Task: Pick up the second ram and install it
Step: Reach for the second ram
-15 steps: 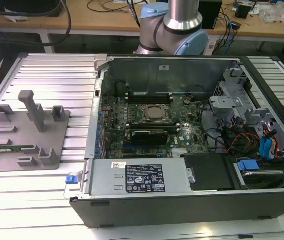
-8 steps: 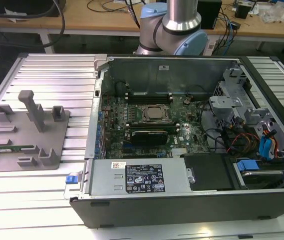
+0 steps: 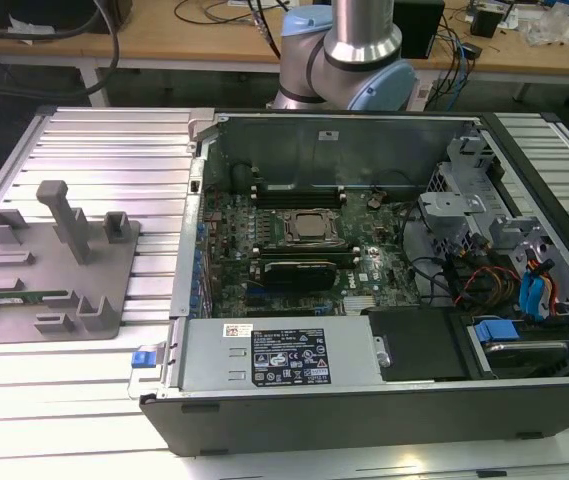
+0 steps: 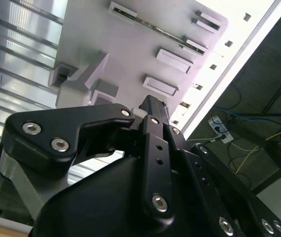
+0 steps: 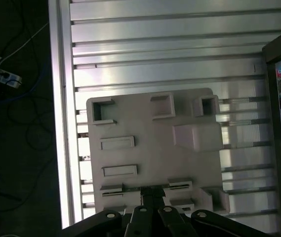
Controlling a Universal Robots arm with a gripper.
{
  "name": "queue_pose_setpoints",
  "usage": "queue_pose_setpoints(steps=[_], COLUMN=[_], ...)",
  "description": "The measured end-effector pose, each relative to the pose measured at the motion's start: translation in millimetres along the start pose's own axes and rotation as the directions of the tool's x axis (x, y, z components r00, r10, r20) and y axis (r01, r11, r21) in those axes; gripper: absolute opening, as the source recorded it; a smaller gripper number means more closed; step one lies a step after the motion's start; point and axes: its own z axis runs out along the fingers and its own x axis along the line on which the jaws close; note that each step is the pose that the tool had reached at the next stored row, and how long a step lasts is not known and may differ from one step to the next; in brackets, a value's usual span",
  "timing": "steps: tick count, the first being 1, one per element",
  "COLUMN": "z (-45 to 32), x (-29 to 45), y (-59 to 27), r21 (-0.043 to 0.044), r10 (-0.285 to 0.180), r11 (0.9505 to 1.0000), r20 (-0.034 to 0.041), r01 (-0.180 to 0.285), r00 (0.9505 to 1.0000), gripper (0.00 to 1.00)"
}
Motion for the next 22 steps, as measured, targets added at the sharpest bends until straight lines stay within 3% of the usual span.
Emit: queue_pose_setpoints(steps=[3,5,11,15,22], z=[1.3,6.4,17.4,19.5,19.7], x=[3.5,8.7,9.0,7.2,7.2], y=[-0.4,-1.7,-7.4,-19.9,-20.3], r21=[0.0,-0.0001,0.0,0.0001,0.0001], r10=[0.0,0.0,0.0,0.0,0.0], r11=[1.0,1.0,1.0,1.0,1.0], r20=[-0.0001,0.0001,-0.0007,-0.0023,-0.0024], r01=[0.0,0.0,0.0,0.0,0.0], r00=[1.0,1.0,1.0,1.0,1.0], gripper=[0.08,0.08,0.08,0.08,0.08])
